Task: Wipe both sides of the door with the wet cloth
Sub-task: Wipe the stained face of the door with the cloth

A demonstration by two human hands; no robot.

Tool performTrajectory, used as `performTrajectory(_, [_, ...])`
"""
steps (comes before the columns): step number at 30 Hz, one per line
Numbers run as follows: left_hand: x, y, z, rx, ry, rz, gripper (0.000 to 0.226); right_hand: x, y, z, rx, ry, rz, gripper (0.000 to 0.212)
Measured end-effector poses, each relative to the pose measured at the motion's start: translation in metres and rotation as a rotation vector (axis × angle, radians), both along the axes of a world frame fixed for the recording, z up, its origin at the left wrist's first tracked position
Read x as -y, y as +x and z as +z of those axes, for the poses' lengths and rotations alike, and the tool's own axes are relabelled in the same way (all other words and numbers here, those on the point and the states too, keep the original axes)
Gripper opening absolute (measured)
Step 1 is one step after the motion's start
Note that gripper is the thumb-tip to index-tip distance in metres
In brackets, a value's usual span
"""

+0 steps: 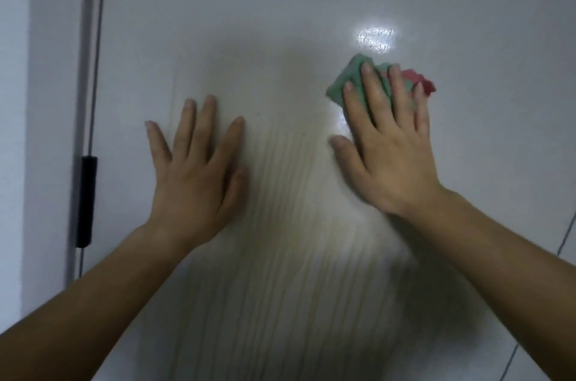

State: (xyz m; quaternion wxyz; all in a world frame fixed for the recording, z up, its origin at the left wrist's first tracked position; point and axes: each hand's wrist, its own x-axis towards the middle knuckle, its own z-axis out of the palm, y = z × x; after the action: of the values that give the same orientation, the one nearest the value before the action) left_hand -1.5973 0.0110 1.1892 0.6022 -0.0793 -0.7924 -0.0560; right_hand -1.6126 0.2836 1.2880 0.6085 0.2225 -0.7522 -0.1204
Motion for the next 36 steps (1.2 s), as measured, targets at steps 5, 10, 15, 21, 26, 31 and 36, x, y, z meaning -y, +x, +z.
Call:
performTrajectory(5, [0.009, 0.004, -0.001, 0.007, -0.067, -0.05, 0.064, 0.016, 0.005, -0.073, 0.094, 0.346, 0.068, 0.069])
performTrajectory(10, [0.041, 0.005, -0.011, -0.004, -0.014, -0.115, 0.063, 0.027, -0.002, -0.018, -0.011, 0.273, 0.007, 0.065])
performTrajectory(15, [0.056, 0.002, -0.019, -0.013, -0.023, -0.131, 0.062, 0.066, 0.0, -0.033, 0.03, 0.135, 0.035, 0.07])
performTrajectory(21, [0.07, 0.0, -0.04, -0.016, 0.081, -0.102, 0.068, 0.074, 0.0, -0.06, 0.051, 0.402, 0.064, 0.063])
performTrajectory(26, [0.082, -0.005, -0.049, -0.025, 0.117, -0.102, 0.07, 0.123, -0.001, 0.005, 0.007, 0.156, 0.029, 0.069])
performTrajectory(31, [0.086, -0.003, -0.062, -0.047, 0.162, -0.154, 0.07, 0.115, 0.001, -0.06, 0.072, 0.608, 0.098, 0.063])
performTrajectory(36, [0.091, -0.002, -0.07, -0.045, 0.183, -0.178, 0.071, 0.164, -0.008, 0.025, -0.053, 0.322, 0.069, 0.063])
